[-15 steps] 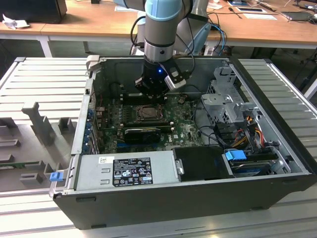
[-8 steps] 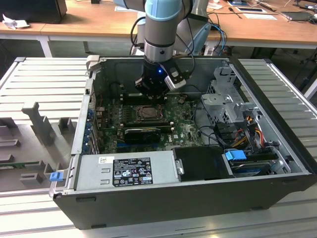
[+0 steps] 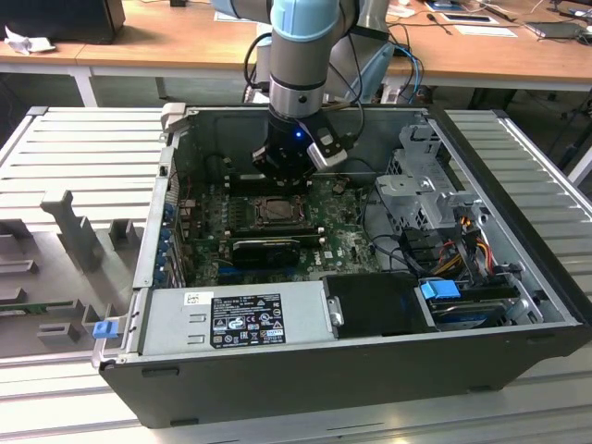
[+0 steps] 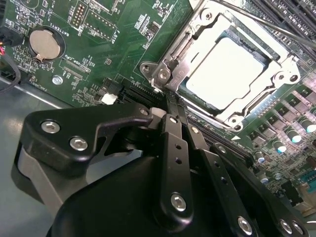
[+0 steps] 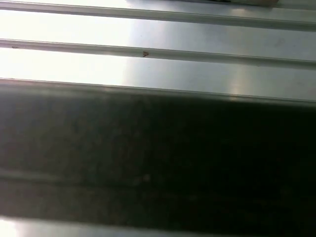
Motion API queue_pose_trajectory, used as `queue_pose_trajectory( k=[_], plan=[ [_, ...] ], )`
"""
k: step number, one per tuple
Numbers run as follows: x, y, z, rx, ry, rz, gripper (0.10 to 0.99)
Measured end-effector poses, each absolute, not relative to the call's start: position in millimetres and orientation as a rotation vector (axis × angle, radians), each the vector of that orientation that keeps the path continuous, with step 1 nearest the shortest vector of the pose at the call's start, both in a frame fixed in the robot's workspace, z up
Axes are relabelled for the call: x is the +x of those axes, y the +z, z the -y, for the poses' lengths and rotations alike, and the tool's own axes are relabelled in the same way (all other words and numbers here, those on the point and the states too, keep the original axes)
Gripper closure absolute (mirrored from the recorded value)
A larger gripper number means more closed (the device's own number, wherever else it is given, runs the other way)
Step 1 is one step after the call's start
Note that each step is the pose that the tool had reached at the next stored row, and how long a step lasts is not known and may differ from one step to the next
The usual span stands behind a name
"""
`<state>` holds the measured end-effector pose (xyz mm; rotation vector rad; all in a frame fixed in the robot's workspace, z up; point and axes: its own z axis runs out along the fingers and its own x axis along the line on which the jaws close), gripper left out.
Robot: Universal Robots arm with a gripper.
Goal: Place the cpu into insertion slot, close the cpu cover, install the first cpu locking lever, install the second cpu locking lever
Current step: 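Install the first cpu locking lever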
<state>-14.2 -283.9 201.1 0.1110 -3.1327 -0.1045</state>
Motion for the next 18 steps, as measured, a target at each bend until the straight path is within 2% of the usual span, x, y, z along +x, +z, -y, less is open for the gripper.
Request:
queue_pose_trajectory(
  k=[8,18],
  plan=[
    [-14,213,284,0.111,-0.106,3.133,0.98],
    [-14,214,287,0.111,-0.106,3.133,0.98]
  ],
)
